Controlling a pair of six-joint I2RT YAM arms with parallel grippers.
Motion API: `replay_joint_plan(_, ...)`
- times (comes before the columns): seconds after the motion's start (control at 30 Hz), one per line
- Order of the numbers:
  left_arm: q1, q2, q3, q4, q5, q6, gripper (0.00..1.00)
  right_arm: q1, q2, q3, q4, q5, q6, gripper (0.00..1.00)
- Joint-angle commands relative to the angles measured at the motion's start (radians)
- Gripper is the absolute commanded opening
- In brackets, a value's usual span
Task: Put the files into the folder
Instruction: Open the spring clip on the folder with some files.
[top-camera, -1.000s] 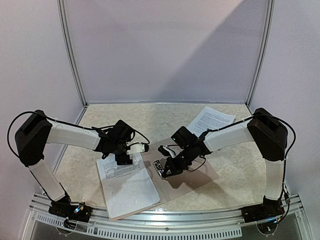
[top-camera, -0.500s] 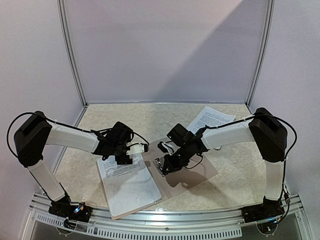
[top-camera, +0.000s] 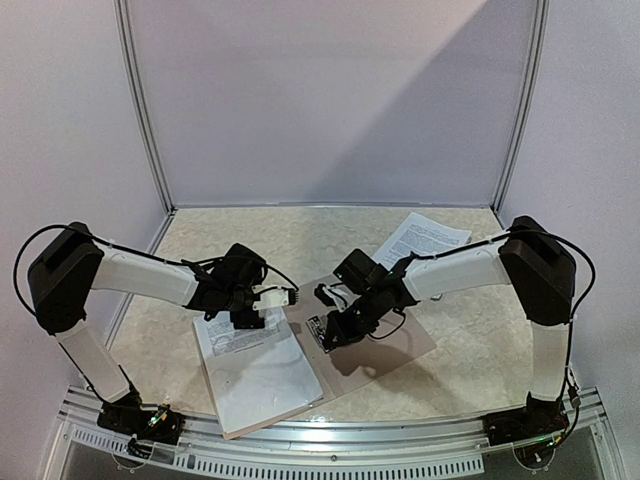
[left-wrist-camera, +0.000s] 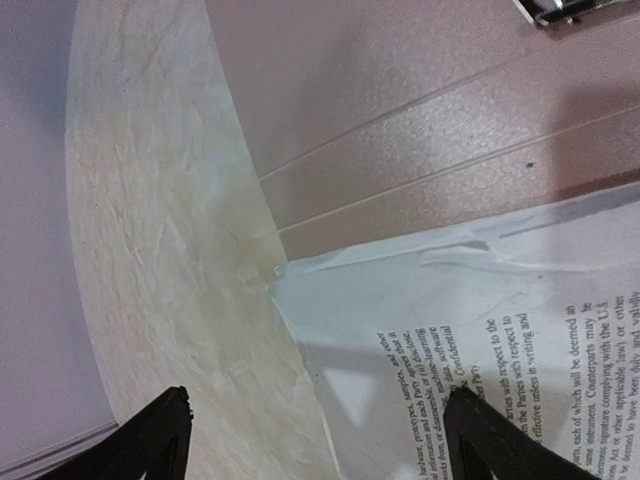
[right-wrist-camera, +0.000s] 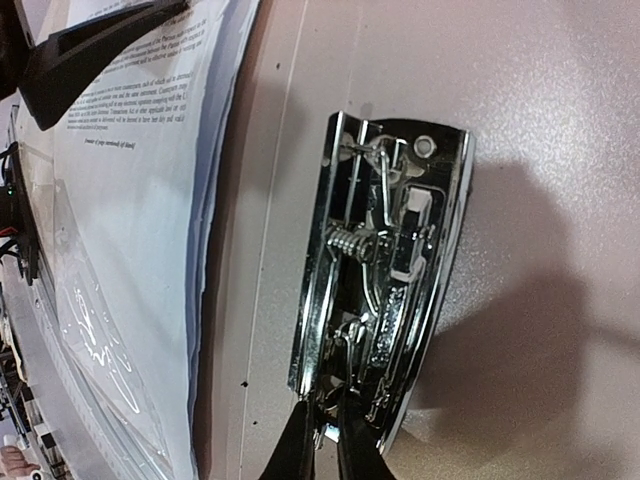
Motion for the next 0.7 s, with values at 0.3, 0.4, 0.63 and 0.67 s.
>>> replay_joint_plan(0.3, -0.010, 0.027, -0.056, -0.075, -0.010, 0.013, 0.89, 0.025, 0.078, -0.094, -0.199, 0.204, -0.029, 0.09)
replay_joint_plan(0.4, -0.010, 0.027, -0.057, -0.073, -0.011, 0.014, 0.89, 0.025, 0.102, -0.095, -0.222, 0.268, -0.029, 0.09)
replay_joint_plan(0.63, -0.010, 0.018, -0.076, -0.059, -0.020, 0.029, 0.89, 0.033, 0.112, -0.095, -0.274, 0.397, -0.035, 0.12)
replay_joint_plan(0.67, -0.010, 0.018, -0.078, -0.058, -0.019, 0.032, 0.89, 0.038, 0.112, -0.096, -0.276, 0.409, -0.041, 0.13)
